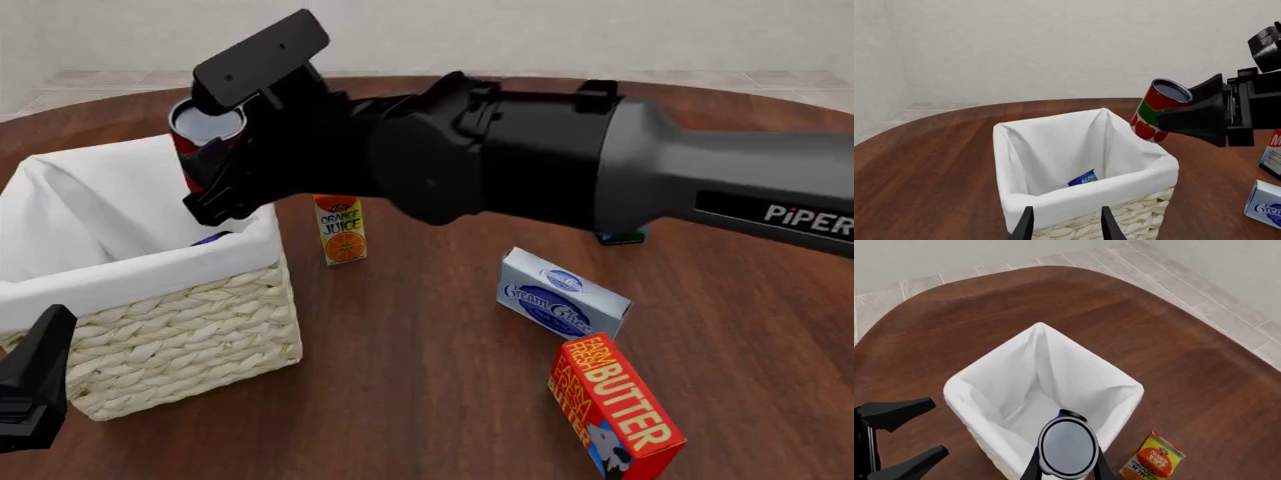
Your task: Pick up the alphabet soup and the tomato sauce, and put them in the basket.
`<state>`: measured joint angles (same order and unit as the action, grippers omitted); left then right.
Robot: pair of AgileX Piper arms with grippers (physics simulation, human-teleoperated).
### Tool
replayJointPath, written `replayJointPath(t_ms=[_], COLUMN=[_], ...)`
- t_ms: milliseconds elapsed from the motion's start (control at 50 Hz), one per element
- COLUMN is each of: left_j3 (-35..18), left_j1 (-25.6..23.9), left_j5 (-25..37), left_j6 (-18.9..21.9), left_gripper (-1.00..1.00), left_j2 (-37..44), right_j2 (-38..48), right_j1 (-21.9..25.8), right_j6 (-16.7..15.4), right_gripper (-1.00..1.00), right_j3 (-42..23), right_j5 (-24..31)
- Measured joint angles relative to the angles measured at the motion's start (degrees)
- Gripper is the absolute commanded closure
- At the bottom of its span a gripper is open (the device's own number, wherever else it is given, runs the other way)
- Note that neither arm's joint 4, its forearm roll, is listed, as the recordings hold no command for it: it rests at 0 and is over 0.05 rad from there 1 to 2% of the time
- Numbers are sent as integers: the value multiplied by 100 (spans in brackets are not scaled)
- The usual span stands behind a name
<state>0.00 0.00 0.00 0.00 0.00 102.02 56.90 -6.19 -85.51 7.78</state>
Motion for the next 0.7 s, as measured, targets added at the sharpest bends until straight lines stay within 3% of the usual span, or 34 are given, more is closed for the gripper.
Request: replayJointPath(t_ms=[700], left_j3=[0], left_j1=[0], left_j5=[0], left_j6=[0], left_gripper=[-100], left_j2=[0], right_j2=[517], right_j1=[84], right_j6=[39], right_gripper=[100], right_j3=[-418], right_j5=[-2])
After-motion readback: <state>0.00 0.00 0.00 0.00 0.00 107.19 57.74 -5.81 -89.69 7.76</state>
